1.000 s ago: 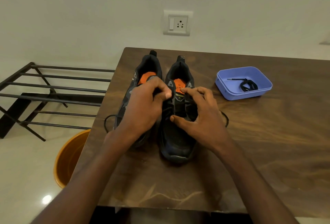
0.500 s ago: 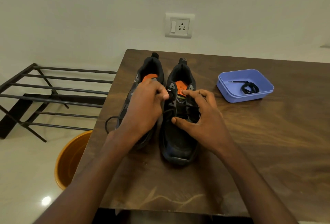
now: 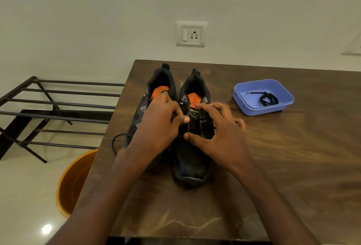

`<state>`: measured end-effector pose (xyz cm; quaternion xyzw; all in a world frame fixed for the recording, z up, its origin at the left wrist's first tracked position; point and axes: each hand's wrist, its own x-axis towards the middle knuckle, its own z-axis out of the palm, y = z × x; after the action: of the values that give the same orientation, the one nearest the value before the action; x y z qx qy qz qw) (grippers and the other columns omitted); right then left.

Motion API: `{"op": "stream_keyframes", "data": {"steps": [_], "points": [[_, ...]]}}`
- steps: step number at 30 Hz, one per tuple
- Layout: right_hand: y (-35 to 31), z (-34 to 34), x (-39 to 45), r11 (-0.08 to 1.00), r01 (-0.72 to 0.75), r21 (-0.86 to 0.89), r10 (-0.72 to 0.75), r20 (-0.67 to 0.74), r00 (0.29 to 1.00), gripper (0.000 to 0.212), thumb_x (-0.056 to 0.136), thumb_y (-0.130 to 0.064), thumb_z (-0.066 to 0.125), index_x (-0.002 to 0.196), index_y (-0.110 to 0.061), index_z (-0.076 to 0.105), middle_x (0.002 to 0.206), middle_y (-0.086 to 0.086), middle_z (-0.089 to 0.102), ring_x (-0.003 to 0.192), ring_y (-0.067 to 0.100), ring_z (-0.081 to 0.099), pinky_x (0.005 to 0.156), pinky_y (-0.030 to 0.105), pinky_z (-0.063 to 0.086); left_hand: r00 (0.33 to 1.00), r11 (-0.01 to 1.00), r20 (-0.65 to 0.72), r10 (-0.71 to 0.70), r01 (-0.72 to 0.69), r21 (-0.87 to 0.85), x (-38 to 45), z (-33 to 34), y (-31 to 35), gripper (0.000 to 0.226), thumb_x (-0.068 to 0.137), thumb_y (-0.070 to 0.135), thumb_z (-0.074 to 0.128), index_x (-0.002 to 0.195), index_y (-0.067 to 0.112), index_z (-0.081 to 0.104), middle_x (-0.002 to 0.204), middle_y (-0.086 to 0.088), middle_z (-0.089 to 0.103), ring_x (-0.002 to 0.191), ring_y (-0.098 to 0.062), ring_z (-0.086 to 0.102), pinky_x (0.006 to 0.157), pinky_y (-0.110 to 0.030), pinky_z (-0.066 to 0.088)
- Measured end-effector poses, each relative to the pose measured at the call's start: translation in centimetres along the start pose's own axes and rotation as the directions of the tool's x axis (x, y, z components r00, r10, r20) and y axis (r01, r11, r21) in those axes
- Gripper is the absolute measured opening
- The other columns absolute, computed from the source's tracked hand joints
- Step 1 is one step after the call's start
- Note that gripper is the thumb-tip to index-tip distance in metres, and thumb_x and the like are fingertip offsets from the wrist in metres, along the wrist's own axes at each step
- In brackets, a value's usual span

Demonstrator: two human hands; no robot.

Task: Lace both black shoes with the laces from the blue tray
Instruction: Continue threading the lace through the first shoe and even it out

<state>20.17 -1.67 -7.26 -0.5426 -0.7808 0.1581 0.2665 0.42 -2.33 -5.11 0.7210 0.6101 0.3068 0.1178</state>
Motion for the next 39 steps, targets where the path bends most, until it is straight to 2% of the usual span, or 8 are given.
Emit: {"op": "stream_keyframes", "data": {"steps": [3,7,10,14,18,23,31,39], "points": [[-0.1,-0.3,-0.1,1.000,-0.003,0.011,0.003,0.008,1.000,0.080,0.072,-0.078,0.069,0.142,-0.058,0.037,0.142,-0.023,0.035,0.123,-0.006,0.034,0.118,0.050,0.025,0.986,0.959,-0.161,-0.050,0.002,-0.283,-0.1,-0.8,0.5,0.009,0.102,0.015,0.061,0.094,0.013,0.066,0.101,-0.001,0.064,0.088,-0.003,0.060,0.076,-0.014,0.049],[-0.3,-0.5,0.0,0.999,-0.011,0.031,0.010,0.014,1.000,0.079,0.070,-0.080,0.068,0.140,-0.058,0.039,0.140,-0.024,0.035,0.130,0.000,0.040,0.118,0.052,0.025,0.917,0.513,-0.208,-0.340,-0.005,-0.858,0.3,-2.9,1.1,0.026,0.114,0.023,0.034,0.103,0.011,0.055,0.100,-0.011,0.073,0.086,-0.032,0.063,0.056,-0.022,0.042],[-0.2,-0.3,0.0,0.999,-0.012,0.053,0.012,0.012,1.000,0.081,0.071,-0.074,0.075,0.142,-0.054,0.042,0.142,-0.022,0.035,0.130,0.001,0.042,0.115,0.045,0.029,0.955,0.711,-0.134,-0.263,0.098,-0.697,0.0,-2.3,0.9,0.018,0.110,0.027,0.046,0.108,0.011,0.054,0.081,0.003,0.063,0.072,-0.011,0.063,0.055,-0.017,0.043],[0.0,0.1,0.0,0.994,-0.013,0.109,0.013,0.000,1.000,0.085,0.066,-0.077,0.072,0.141,-0.053,0.042,0.142,-0.021,0.038,0.126,0.002,0.048,0.110,0.042,0.039,1.000,0.989,0.015,-0.025,0.027,-0.142,-0.3,-0.7,0.4,0.023,0.091,0.026,0.076,0.110,0.020,0.065,0.102,0.011,0.059,0.092,0.000,0.057,0.077,-0.012,0.044],[-0.1,0.3,0.0,0.983,-0.032,0.182,0.038,-0.030,0.999,0.082,0.060,-0.076,0.073,0.131,-0.042,0.047,0.132,-0.021,0.046,0.118,0.001,0.052,0.100,0.045,0.051,0.999,0.993,0.014,-0.036,0.038,-0.108,0.0,-0.7,0.2,0.012,0.094,0.010,0.070,0.091,0.020,0.066,0.094,0.007,0.066,0.089,-0.005,0.059,0.083,-0.021,0.051],[0.0,0.1,0.0,0.981,-0.026,0.192,0.036,-0.049,0.998,0.063,0.063,-0.058,0.088,0.108,-0.032,0.052,0.114,-0.016,0.049,0.104,-0.006,0.050,0.080,0.022,0.050,0.977,0.931,-0.120,-0.176,0.125,-0.342,-0.1,-1.4,-0.2,0.011,0.105,0.013,0.056,0.098,0.018,0.061,0.083,0.006,0.067,0.080,0.000,0.063,0.069,-0.012,0.050],[-0.2,0.1,-0.1,0.992,0.041,0.118,-0.043,0.016,0.999,0.077,0.075,-0.058,0.081,0.143,-0.048,0.047,0.131,-0.013,0.041,0.113,0.000,0.049,0.089,0.023,0.053,1.000,0.997,0.019,-0.013,0.014,-0.082,-0.2,-1.1,-0.4,0.012,0.097,0.029,0.069,0.108,0.030,0.076,0.096,0.017,0.073,0.090,0.002,0.066,0.083,-0.023,0.055],[-0.3,-0.3,0.0,0.991,0.042,0.124,-0.044,0.016,0.999,0.055,0.074,-0.061,0.081,0.120,-0.042,0.059,0.126,-0.016,0.044,0.111,0.000,0.051,0.084,0.022,0.053,0.996,0.996,0.032,-0.083,0.083,-0.020,-0.4,-0.2,-0.2,0.008,0.105,0.027,0.055,0.100,0.024,0.061,0.080,0.009,0.062,0.069,-0.004,0.060,0.061,-0.021,0.046]]}}
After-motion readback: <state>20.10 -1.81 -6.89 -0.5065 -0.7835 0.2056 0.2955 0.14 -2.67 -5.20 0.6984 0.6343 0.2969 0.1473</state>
